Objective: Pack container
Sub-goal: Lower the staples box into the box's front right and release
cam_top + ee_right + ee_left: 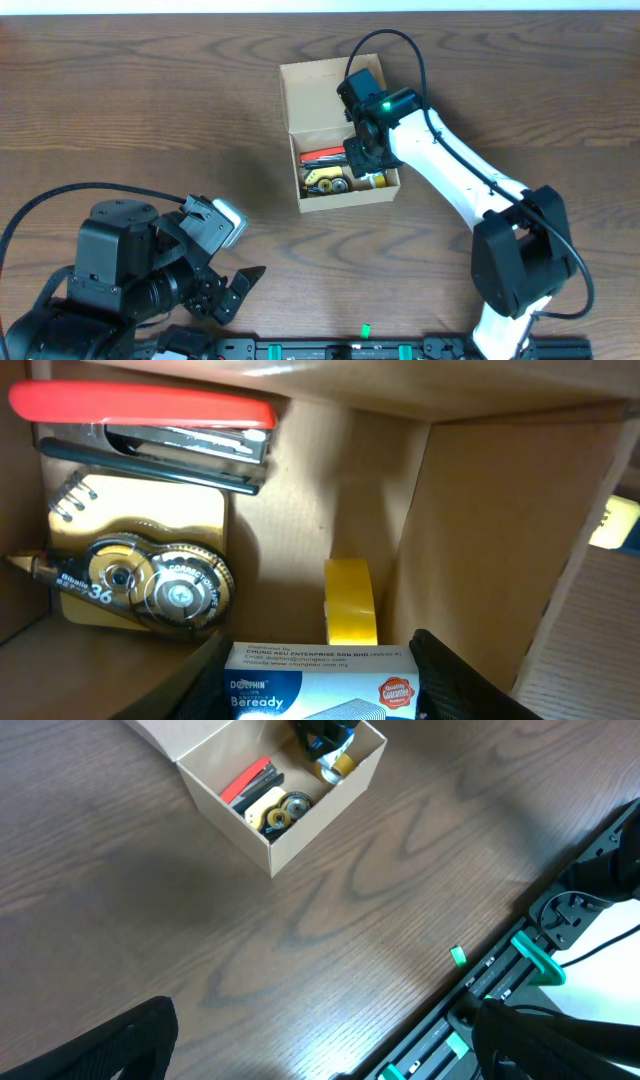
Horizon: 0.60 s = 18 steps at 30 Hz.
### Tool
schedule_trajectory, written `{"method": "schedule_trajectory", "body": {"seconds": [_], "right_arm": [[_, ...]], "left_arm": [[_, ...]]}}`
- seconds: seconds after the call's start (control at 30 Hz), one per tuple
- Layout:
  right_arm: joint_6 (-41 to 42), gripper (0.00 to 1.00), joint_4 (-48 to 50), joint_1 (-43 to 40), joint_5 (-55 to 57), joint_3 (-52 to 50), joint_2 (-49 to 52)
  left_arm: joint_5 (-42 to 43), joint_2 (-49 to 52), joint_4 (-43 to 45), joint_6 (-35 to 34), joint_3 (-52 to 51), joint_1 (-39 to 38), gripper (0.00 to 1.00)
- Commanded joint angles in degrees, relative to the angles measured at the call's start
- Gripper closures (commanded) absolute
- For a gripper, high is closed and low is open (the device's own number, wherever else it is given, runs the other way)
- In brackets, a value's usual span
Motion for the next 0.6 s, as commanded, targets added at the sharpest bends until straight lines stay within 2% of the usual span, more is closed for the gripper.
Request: {"method": "schedule_trajectory", "body": {"seconds": [0.0,0.27,0.47,0.57], "right_arm": [[0.9,0.75,0.3,0.4,1.2,-0.3,-0.1],[0.9,0.75,0.9,0.4,1.2,-0.3,-0.1],[-8.5,0.76,4.0,0.9,3.2,-0.3,-0.1],[-9.4,0.76,5.3,0.9,4.6,-0.3,-0.1]], "left_arm": [[0.9,-0.1,-0.2,0.3,0.9,0.1,0.05],[0.9,-0.1,-0.2,0.3,0.9,0.1,0.05],[0.8,-0.1,-0.2,0.3,0.9,0.1,0.05],[0.9,-0.1,-0.2,0.3,0.9,0.1,0.05]]}}
